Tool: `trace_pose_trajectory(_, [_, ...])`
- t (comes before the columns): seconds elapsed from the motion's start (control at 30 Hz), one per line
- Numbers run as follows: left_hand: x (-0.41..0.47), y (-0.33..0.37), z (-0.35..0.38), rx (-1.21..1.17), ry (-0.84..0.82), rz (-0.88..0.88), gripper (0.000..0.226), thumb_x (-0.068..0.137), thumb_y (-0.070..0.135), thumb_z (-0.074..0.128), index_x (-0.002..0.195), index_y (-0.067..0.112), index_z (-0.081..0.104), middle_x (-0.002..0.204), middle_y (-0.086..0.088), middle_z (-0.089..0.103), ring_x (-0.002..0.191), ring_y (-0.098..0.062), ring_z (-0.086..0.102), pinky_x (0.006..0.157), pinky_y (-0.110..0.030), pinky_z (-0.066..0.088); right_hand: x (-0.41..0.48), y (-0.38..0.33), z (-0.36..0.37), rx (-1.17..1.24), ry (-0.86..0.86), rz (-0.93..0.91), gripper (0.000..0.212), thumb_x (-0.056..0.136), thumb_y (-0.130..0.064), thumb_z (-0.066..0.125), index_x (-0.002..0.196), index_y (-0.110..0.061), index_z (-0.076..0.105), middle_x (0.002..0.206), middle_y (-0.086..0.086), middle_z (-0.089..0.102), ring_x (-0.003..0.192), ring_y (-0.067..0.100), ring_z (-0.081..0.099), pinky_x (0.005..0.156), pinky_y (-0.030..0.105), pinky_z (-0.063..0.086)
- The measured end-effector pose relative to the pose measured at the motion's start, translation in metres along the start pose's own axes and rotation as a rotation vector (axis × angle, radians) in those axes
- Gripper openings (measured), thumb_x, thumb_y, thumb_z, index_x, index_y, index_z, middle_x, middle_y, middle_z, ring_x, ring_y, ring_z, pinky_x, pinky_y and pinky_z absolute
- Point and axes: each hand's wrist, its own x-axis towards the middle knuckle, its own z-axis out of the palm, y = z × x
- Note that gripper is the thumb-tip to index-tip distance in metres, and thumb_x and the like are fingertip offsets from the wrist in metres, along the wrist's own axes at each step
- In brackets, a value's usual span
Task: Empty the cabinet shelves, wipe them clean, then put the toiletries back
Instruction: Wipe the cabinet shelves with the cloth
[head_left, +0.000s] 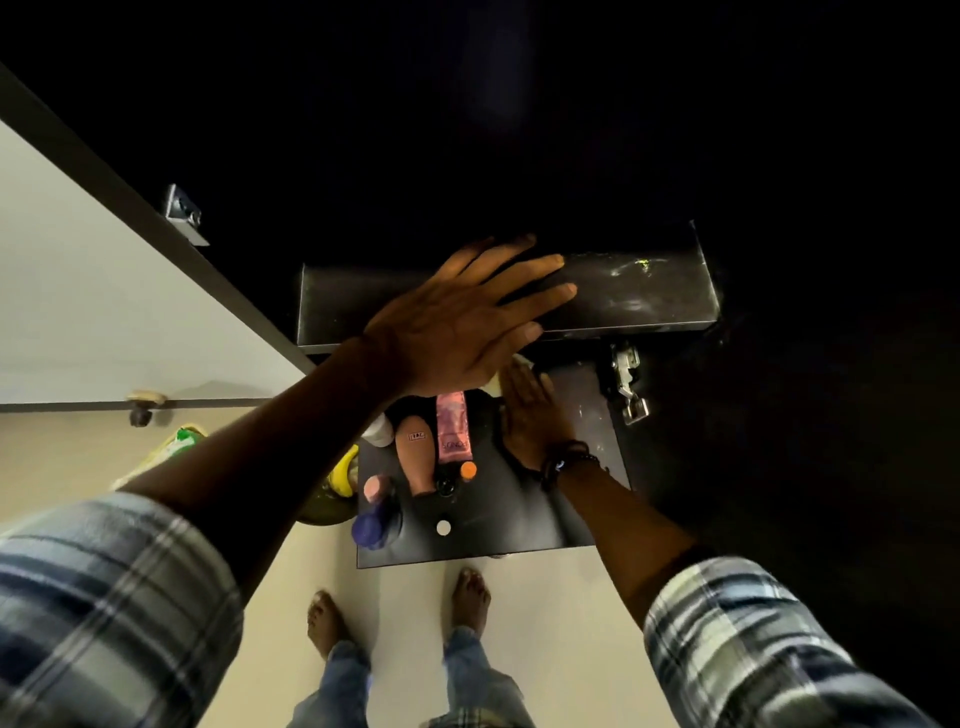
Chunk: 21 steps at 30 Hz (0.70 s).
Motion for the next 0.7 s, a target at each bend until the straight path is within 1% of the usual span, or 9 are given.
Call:
trace_pose_trajectory(0.07, [0.0, 0.001, 0.0, -0.006, 0.001, -0.008, 0.049, 0.101, 0.04, 0.025, 0.148, 0.025, 0.024, 0.157, 0.0, 0.018, 0.145, -0.023, 0.009, 0.114, -0.039, 0.009, -0.005, 0.011, -0.006, 0.051, 0.068, 0.155, 0.059, 0.092, -0.025, 0.038, 0.146, -0.002, 0.03, 0.149, 0.019, 0.037, 0.138, 0.031, 0.033, 0.117, 0.045, 0.024])
trace_pose_trajectory(0.13, [0.0, 0.001, -0.001, -0.022, 0.001, -0.025, 0.049, 0.1, 0.04, 0.025, 0.147, 0.025, 0.025, 0.157, 0.0, 0.019, 0.145, -0.024, 0.009, 0.114, -0.04, 0.01, 0.002, 0.019, -0.01, 0.02, 0.058, 0.421, 0.064, 0.097, -0.029, 0.037, 0.149, 0.002, 0.018, 0.155, 0.023, 0.022, 0.145, 0.033, 0.018, 0.119, 0.043, 0.008])
trace_pose_trajectory(0.17, [0.001, 0.0, -0.001, -0.03, 0.002, -0.026, 0.05, 0.1, 0.04, 0.024, 0.147, 0.025, 0.026, 0.156, -0.001, 0.02, 0.145, -0.025, 0.01, 0.114, -0.042, 0.012, 0.007, 0.018, -0.012, 0.023, 0.047, 0.469, 0.065, 0.097, -0.032, 0.036, 0.149, 0.002, 0.016, 0.156, 0.023, 0.018, 0.146, 0.034, 0.014, 0.12, 0.042, 0.006])
trace_pose_trajectory(0.3, [0.001, -0.002, 0.001, -0.022, 0.015, -0.015, 0.05, 0.1, 0.039, 0.024, 0.146, 0.023, 0.028, 0.155, -0.002, 0.023, 0.144, -0.026, 0.014, 0.114, -0.045, 0.017, 0.013, 0.016, -0.011, 0.093, 0.024, 0.224, 0.062, 0.09, -0.038, 0.038, 0.144, -0.007, 0.035, 0.142, 0.015, 0.044, 0.131, 0.034, 0.042, 0.112, 0.038, 0.033])
trace_pose_trajectory(0.4, [0.001, -0.003, 0.002, -0.033, 0.017, -0.023, 0.049, 0.1, 0.039, 0.025, 0.146, 0.024, 0.028, 0.155, -0.001, 0.023, 0.144, -0.025, 0.014, 0.113, -0.044, 0.018, 0.019, 0.032, -0.021, 0.067, 0.04, 0.485, 0.062, 0.095, -0.039, 0.033, 0.142, 0.002, 0.033, 0.144, 0.022, 0.039, 0.132, 0.036, 0.038, 0.109, 0.037, 0.029])
trace_pose_trajectory(0.43, [0.002, -0.003, 0.002, -0.044, 0.017, -0.025, 0.049, 0.1, 0.039, 0.025, 0.146, 0.024, 0.028, 0.155, 0.0, 0.023, 0.144, -0.025, 0.015, 0.113, -0.045, 0.019, 0.021, 0.03, -0.024, 0.062, 0.026, 0.494, 0.065, 0.093, -0.043, 0.029, 0.14, 0.002, 0.036, 0.143, 0.023, 0.039, 0.131, 0.037, 0.038, 0.11, 0.038, 0.028])
trace_pose_trajectory(0.53, [0.002, -0.002, 0.003, -0.059, 0.015, -0.036, 0.049, 0.099, 0.04, 0.024, 0.146, 0.025, 0.028, 0.155, 0.0, 0.023, 0.143, -0.025, 0.016, 0.111, -0.047, 0.023, 0.018, 0.02, -0.014, 0.072, 0.005, 0.292, 0.066, 0.087, -0.045, 0.028, 0.135, -0.004, 0.045, 0.134, 0.018, 0.05, 0.123, 0.037, 0.045, 0.109, 0.04, 0.033])
trace_pose_trajectory(0.63, [0.0, 0.0, 0.003, -0.059, 0.023, -0.035, 0.05, 0.099, 0.04, 0.023, 0.146, 0.025, 0.029, 0.155, 0.0, 0.024, 0.142, -0.026, 0.018, 0.11, -0.046, 0.022, -0.011, 0.015, -0.007, 0.006, 0.031, 0.404, 0.066, 0.097, -0.037, 0.026, 0.148, 0.004, 0.019, 0.155, 0.023, 0.021, 0.145, 0.035, 0.018, 0.119, 0.04, 0.011])
trace_pose_trajectory(0.7, [0.001, 0.002, 0.001, -0.064, 0.025, -0.023, 0.049, 0.099, 0.039, 0.024, 0.145, 0.025, 0.03, 0.154, -0.001, 0.026, 0.141, -0.026, 0.021, 0.109, -0.045, 0.023, -0.038, 0.013, -0.002, -0.005, -0.001, 0.316, 0.066, 0.098, -0.037, 0.02, 0.148, 0.005, 0.019, 0.155, 0.024, 0.018, 0.146, 0.035, 0.016, 0.119, 0.042, 0.009])
